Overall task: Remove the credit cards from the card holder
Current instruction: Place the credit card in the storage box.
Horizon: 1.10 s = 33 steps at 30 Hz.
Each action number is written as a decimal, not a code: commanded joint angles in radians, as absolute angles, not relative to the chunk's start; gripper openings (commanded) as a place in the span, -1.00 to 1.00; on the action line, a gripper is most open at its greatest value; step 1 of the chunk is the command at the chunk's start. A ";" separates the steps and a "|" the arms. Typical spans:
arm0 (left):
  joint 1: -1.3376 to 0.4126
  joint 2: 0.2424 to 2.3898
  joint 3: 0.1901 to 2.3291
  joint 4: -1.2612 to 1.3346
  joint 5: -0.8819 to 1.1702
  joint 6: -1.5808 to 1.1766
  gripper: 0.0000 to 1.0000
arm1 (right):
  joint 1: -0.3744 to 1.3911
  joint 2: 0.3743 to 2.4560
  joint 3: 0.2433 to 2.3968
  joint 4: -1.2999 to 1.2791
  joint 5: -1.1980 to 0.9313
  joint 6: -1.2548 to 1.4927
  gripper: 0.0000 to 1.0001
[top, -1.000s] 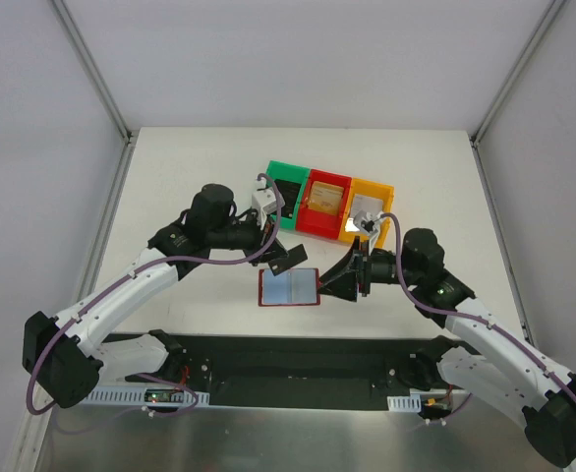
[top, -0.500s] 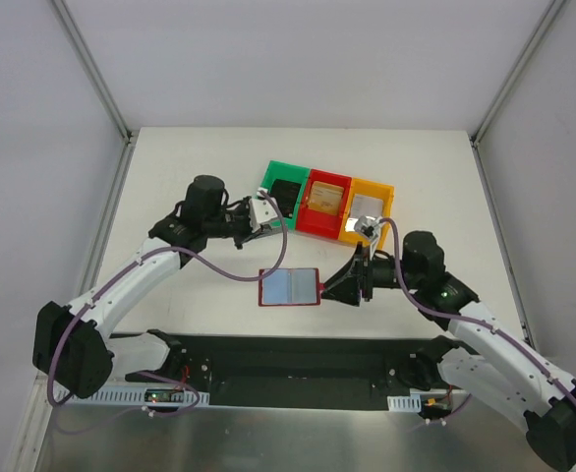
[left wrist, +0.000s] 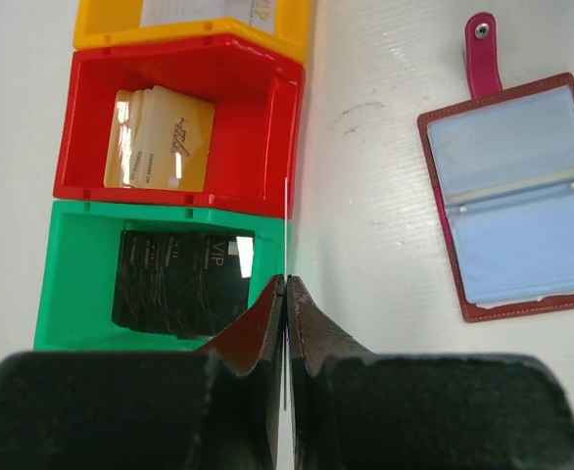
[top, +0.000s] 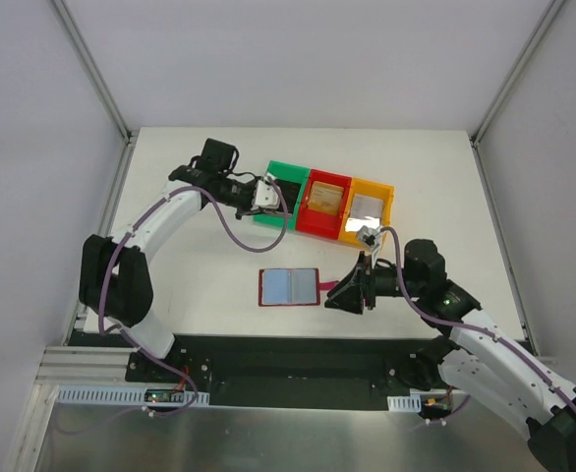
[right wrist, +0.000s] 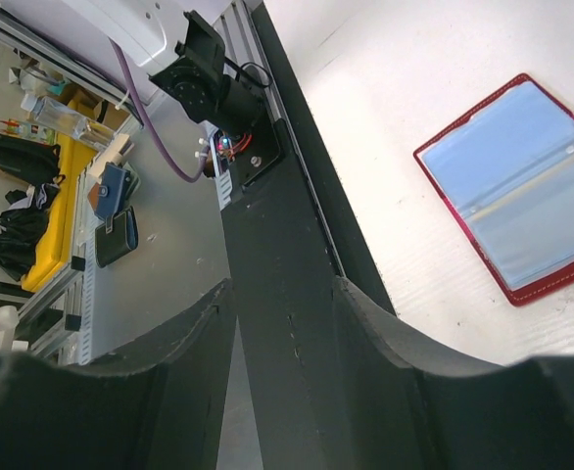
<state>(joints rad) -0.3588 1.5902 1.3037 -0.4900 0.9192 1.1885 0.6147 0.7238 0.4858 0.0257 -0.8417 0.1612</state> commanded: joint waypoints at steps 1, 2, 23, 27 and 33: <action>-0.353 1.676 1.419 -0.647 0.977 1.374 -1.00 | 0.611 0.698 0.466 0.038 -0.856 0.179 -0.08; -0.353 1.693 1.439 -0.649 0.968 1.382 -1.00 | 0.611 0.701 0.463 0.038 -0.854 0.181 -0.08; -0.308 1.960 1.674 -0.746 0.890 1.480 -1.00 | 0.611 0.753 0.417 0.100 -0.842 0.230 -0.12; -0.305 1.986 1.684 -0.746 0.885 1.486 -1.00 | 0.611 0.761 0.417 0.110 -0.841 0.238 -0.12; -0.305 2.025 1.720 -0.746 0.887 1.493 -1.00 | 0.611 0.779 0.417 0.126 -0.838 0.252 -0.12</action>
